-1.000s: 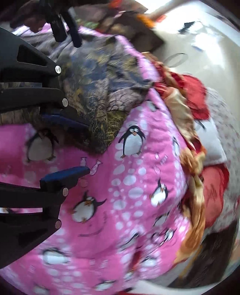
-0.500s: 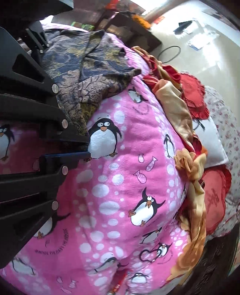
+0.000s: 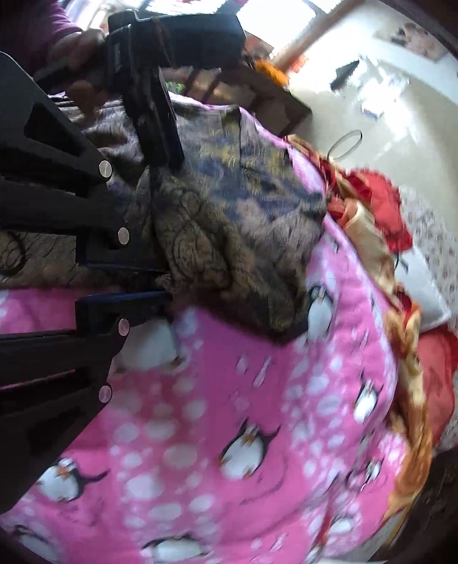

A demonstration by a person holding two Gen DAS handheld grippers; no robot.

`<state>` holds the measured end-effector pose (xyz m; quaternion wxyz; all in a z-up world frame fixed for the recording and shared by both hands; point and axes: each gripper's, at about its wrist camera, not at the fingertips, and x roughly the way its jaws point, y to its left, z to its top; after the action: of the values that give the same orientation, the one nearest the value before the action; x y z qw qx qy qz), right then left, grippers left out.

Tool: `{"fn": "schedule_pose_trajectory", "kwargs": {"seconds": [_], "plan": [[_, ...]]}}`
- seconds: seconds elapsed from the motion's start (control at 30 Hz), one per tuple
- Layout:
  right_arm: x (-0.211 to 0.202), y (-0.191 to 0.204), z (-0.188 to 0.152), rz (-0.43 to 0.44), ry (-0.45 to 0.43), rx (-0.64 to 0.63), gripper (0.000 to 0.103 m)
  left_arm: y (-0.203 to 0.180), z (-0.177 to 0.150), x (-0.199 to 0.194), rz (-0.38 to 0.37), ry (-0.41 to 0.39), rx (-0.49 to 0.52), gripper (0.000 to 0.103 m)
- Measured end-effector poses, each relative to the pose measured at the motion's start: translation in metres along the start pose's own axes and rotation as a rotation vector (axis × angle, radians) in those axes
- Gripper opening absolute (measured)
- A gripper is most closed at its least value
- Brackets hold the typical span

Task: Fold small clothes

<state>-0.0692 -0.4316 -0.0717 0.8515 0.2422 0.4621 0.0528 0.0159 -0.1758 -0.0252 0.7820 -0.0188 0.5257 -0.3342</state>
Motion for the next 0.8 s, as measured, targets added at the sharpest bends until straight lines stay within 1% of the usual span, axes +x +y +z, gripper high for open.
{"fn": "schedule_pose_trajectory", "kwargs": {"seconds": [0.03,0.07,0.1,0.17,0.2,0.23,0.27,0.3,0.33,0.4,0.47,0.5,0.53,0.57,0.6,0.63,0.7,0.8], "plan": [[-0.001,-0.005,-0.005,-0.084,-0.003,-0.007,0.000,0.006,-0.003,-0.006,0.025,-0.015,-0.007,0.078],[0.000,-0.013,-0.006,-0.181,-0.003,-0.011,0.000,0.011,-0.005,-0.008,0.043,-0.015,-0.019,0.078],[0.002,-0.026,-0.007,-0.234,0.004,0.019,0.000,0.018,-0.008,-0.012,0.063,-0.011,-0.040,0.078],[-0.010,-0.044,-0.009,-0.107,-0.004,0.135,0.000,0.029,-0.017,-0.024,0.066,-0.011,-0.075,0.078],[-0.022,-0.045,-0.010,-0.051,-0.026,0.155,0.000,0.032,-0.021,-0.029,0.063,-0.016,-0.085,0.078],[-0.040,-0.038,-0.013,-0.028,-0.046,0.120,0.002,0.040,-0.031,-0.041,0.069,-0.023,-0.105,0.078],[-0.048,-0.033,-0.016,-0.034,-0.038,0.087,0.015,0.045,-0.038,-0.052,0.082,-0.029,-0.119,0.078],[-0.058,-0.028,-0.021,-0.038,-0.005,0.050,0.030,0.048,-0.045,-0.060,0.089,-0.034,-0.124,0.078],[-0.070,-0.025,-0.028,-0.020,0.040,0.025,0.033,0.055,-0.059,-0.075,0.109,-0.043,-0.127,0.078],[-0.087,-0.022,-0.039,0.008,0.081,0.007,0.034,0.065,-0.077,-0.094,0.153,-0.045,-0.130,0.078],[-0.112,-0.019,-0.055,0.013,0.113,-0.025,0.034,0.074,-0.100,-0.113,0.210,-0.043,-0.136,0.078],[-0.118,-0.015,-0.061,0.011,0.130,-0.037,0.037,0.077,-0.111,-0.121,0.228,-0.041,-0.143,0.079],[-0.126,-0.012,-0.074,0.017,0.152,-0.044,0.039,0.081,-0.124,-0.129,0.241,-0.036,-0.152,0.079],[-0.129,-0.010,-0.083,0.022,0.165,-0.043,0.044,0.085,-0.139,-0.138,0.248,-0.026,-0.165,0.079],[-0.130,-0.007,-0.096,0.024,0.183,-0.039,0.048,0.088,-0.151,-0.144,0.250,-0.019,-0.176,0.079],[-0.129,-0.004,-0.110,0.024,0.200,-0.038,0.049,0.093,-0.163,-0.150,0.253,-0.013,-0.193,0.080],[-0.122,0.002,-0.130,0.029,0.222,-0.038,0.049,0.103,-0.188,-0.159,0.282,0.009,-0.238,0.080],[-0.105,0.009,-0.153,0.000,0.240,-0.047,0.050,0.111,-0.210,-0.165,0.299,0.022,-0.274,0.080]]}}
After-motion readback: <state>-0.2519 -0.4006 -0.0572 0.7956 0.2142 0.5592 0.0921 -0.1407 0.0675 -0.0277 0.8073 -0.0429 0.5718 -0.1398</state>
